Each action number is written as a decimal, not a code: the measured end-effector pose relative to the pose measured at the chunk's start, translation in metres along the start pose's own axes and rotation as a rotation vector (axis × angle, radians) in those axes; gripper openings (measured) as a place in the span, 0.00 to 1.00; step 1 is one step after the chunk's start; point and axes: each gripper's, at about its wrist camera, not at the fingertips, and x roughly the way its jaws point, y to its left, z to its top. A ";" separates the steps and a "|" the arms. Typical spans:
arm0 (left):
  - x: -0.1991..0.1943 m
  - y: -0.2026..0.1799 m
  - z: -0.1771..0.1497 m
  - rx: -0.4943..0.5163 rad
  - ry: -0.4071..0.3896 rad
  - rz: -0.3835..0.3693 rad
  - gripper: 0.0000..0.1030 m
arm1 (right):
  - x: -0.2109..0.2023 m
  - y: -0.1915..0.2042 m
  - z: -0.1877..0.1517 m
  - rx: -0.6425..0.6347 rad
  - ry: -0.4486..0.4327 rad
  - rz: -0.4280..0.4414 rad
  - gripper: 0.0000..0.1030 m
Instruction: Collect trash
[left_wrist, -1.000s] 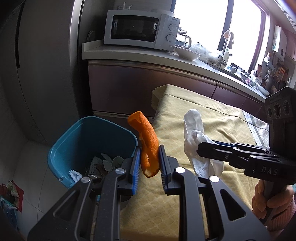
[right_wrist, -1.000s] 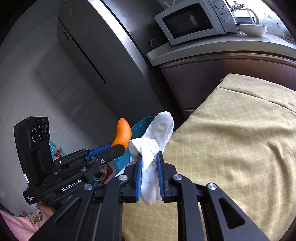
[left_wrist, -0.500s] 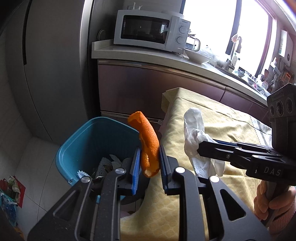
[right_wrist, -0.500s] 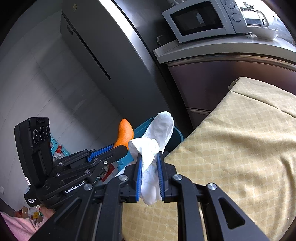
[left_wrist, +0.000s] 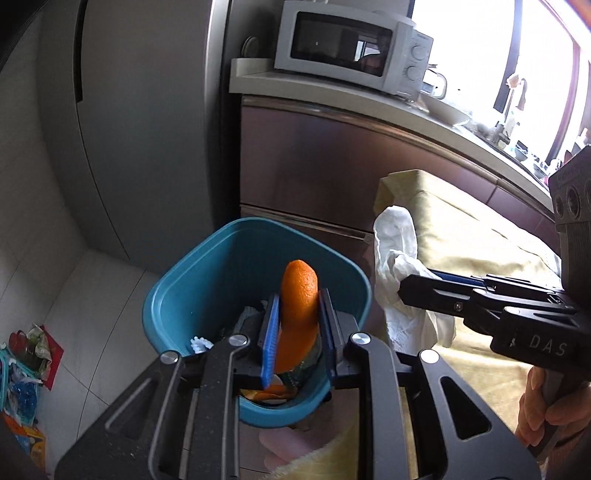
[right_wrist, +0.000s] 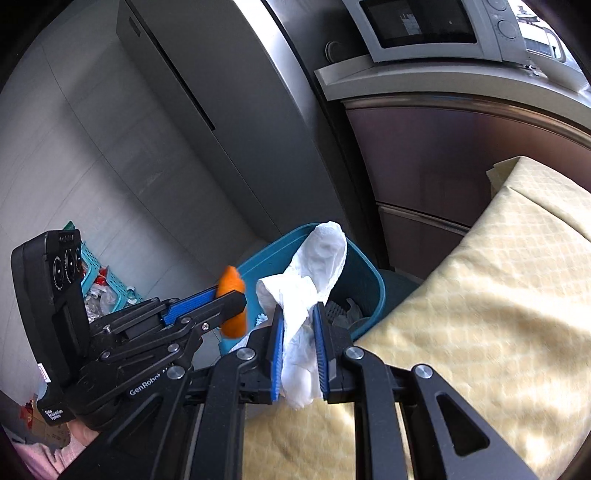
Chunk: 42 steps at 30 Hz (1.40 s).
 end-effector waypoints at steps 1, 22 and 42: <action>0.004 0.003 0.000 -0.004 0.002 0.001 0.20 | 0.005 0.000 0.002 0.003 0.009 -0.004 0.14; 0.046 0.039 -0.009 -0.083 0.057 0.037 0.46 | 0.057 0.002 0.020 0.034 0.098 -0.080 0.33; -0.085 -0.043 -0.034 0.104 -0.341 -0.032 0.95 | -0.142 -0.019 -0.071 0.008 -0.360 -0.329 0.90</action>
